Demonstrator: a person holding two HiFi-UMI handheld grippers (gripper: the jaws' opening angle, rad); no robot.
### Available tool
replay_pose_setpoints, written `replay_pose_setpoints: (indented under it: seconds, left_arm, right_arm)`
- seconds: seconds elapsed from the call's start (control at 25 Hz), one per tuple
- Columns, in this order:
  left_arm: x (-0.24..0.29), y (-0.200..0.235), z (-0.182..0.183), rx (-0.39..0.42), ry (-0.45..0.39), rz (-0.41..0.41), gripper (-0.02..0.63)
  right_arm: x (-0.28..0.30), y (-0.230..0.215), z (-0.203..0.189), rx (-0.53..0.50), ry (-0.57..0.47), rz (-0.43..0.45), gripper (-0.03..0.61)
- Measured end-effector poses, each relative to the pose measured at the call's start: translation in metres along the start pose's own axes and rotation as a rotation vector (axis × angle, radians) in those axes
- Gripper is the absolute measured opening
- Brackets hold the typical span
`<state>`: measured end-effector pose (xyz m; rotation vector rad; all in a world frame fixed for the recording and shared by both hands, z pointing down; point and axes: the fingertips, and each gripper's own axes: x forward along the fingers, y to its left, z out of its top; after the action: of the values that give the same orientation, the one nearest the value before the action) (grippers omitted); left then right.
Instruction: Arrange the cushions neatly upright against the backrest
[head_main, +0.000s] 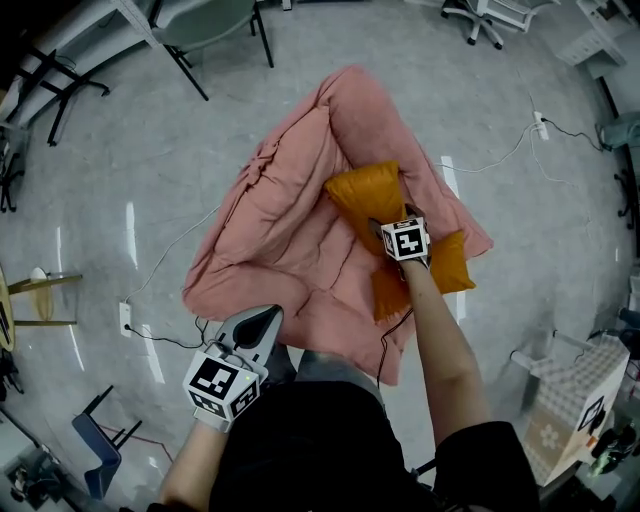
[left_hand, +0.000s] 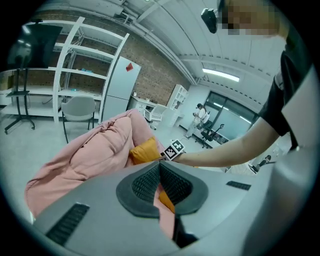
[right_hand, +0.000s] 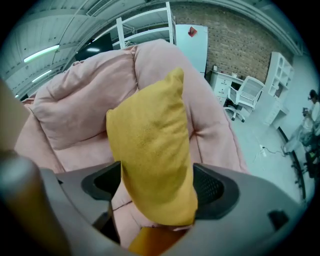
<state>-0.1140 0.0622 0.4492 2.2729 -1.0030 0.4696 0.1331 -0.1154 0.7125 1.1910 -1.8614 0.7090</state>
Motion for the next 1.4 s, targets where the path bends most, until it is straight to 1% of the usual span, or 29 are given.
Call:
replay_pose_setpoints:
  seconds: [0.12, 0.2, 0.28, 0.4, 0.56, 0.68, 0.76, 0.96, 1.16, 1.28, 1.4]
  left_arm:
    - [0.006, -0.004, 0.004, 0.018, -0.002, -0.028, 0.012]
    - [0.013, -0.01, 0.006, 0.032, 0.002, -0.048, 0.012]
    - [0.023, -0.019, 0.01, 0.054, 0.009, -0.077, 0.012]
    - [0.043, -0.033, 0.019, 0.101, 0.025, -0.14, 0.012]
    - [0.066, -0.055, 0.027, 0.155, 0.059, -0.214, 0.012]
    - [0.076, -0.069, 0.03, 0.185, 0.094, -0.268, 0.012]
    - [0.081, -0.074, 0.029, 0.198, 0.119, -0.292, 0.012]
    - [0.096, -0.083, 0.013, 0.229, 0.19, -0.321, 0.012]
    - [0.099, -0.081, -0.004, 0.244, 0.253, -0.302, 0.012]
    - [0.099, -0.081, -0.013, 0.246, 0.278, -0.289, 0.012]
    - [0.098, -0.08, -0.02, 0.244, 0.294, -0.28, 0.012]
  right_arm:
    - [-0.024, -0.007, 0.0, 0.045, -0.041, -0.019, 0.436]
    - [-0.046, -0.02, -0.005, 0.122, -0.08, -0.06, 0.436]
    - [-0.07, -0.037, -0.018, 0.219, -0.116, -0.116, 0.436]
    - [-0.102, -0.057, -0.046, 0.354, -0.157, -0.195, 0.436]
    - [-0.14, -0.068, -0.091, 0.495, -0.188, -0.279, 0.436]
    - [-0.162, -0.069, -0.129, 0.554, -0.174, -0.363, 0.436]
    - [-0.168, -0.066, -0.153, 0.588, -0.157, -0.399, 0.436]
    - [-0.16, -0.066, -0.205, 0.73, -0.139, -0.404, 0.436]
    - [-0.138, -0.082, -0.237, 0.861, -0.149, -0.391, 0.453]
    - [-0.124, -0.098, -0.245, 0.901, -0.164, -0.377, 0.453]
    - [-0.107, -0.107, -0.251, 0.914, -0.159, -0.346, 0.453]
